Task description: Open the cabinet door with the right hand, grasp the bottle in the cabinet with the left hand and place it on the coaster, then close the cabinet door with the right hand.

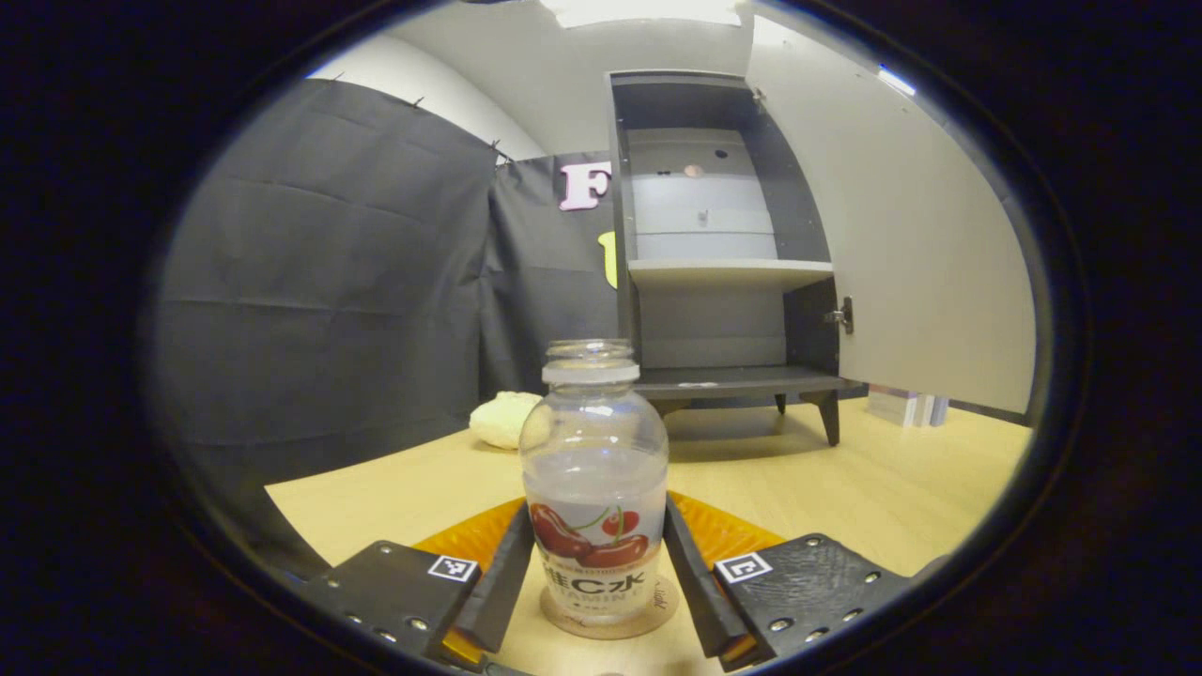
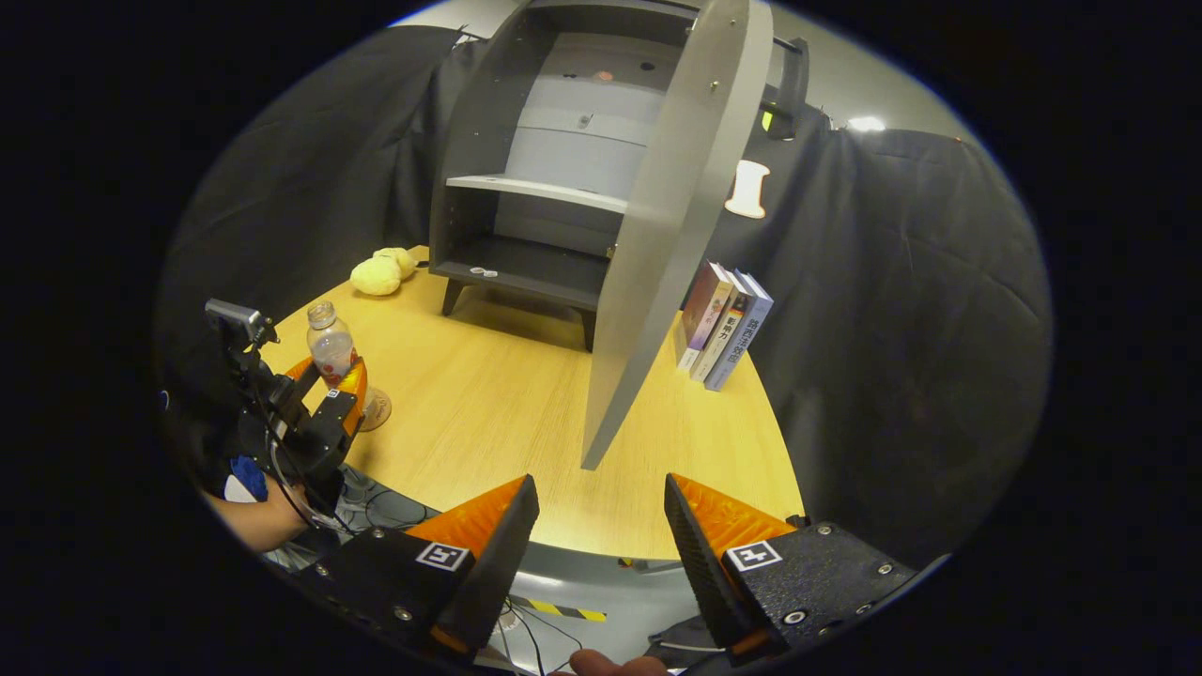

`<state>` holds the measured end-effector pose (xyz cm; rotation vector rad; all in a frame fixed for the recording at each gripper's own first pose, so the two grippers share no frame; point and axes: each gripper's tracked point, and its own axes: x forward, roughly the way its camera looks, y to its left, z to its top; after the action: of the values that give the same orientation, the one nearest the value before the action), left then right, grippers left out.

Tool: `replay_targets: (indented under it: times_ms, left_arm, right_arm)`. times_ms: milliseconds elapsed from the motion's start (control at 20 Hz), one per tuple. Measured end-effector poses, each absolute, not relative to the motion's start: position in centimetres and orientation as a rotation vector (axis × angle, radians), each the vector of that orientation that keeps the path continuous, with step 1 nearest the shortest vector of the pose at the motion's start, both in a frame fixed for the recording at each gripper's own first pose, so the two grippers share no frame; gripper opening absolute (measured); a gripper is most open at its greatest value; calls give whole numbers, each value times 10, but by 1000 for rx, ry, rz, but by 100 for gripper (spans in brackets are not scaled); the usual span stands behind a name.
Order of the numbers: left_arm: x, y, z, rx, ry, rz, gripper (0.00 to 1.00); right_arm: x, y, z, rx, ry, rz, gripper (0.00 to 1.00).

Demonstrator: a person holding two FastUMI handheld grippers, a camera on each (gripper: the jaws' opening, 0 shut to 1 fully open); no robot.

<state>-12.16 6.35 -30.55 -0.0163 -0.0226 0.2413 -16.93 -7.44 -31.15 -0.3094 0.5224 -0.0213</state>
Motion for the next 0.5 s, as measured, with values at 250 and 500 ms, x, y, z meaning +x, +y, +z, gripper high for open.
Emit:
replay_targets:
  times_ms: [250,500]
  left_arm:
    - [-124,70,-302,-41,-43,262,90]
    - [-127,64,-283,-68,-87,215,88]
  right_arm:
    - [-169,-67,-320,-340,530,4,84]
    - [-169,-70,-324,-329,528,-1,84]
